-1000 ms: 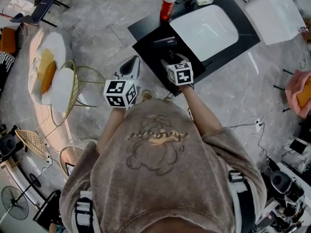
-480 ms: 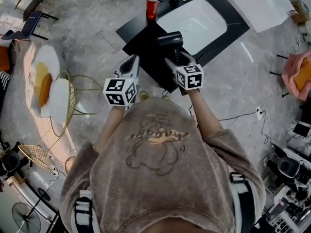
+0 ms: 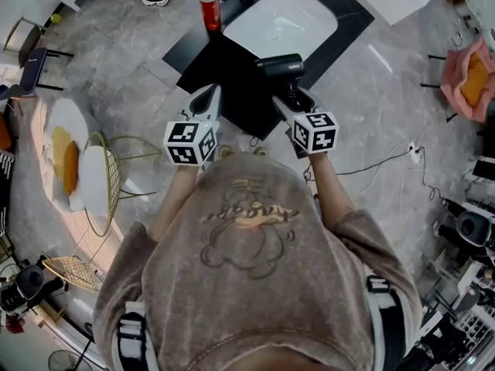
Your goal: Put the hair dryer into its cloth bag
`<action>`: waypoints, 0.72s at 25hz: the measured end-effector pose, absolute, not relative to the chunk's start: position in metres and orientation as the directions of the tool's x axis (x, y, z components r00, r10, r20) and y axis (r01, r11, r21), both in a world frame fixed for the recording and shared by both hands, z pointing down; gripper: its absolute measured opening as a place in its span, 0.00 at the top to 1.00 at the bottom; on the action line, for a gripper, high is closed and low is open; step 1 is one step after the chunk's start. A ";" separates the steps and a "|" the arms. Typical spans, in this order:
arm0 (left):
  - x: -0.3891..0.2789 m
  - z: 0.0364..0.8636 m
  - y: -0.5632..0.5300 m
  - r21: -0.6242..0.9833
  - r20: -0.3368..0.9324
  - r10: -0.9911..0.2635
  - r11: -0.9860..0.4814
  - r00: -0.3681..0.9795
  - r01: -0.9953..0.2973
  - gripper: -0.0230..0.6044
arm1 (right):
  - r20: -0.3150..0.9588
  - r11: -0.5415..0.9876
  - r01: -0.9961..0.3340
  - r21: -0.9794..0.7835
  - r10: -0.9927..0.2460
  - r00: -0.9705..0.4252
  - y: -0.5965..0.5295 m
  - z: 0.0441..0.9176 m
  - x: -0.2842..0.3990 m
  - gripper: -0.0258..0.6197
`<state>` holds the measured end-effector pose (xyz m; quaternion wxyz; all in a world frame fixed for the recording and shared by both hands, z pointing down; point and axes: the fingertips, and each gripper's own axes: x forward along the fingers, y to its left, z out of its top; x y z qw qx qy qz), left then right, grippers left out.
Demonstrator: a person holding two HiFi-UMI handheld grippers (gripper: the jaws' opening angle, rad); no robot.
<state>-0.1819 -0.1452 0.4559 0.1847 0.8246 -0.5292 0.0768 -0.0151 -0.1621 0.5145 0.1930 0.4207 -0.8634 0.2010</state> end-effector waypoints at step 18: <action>-0.078 0.463 -0.148 0.236 0.340 -0.666 -0.623 0.664 -0.746 0.94 | 0.457 0.300 -0.929 -0.216 -0.810 -0.368 -0.089 0.497 0.091 0.54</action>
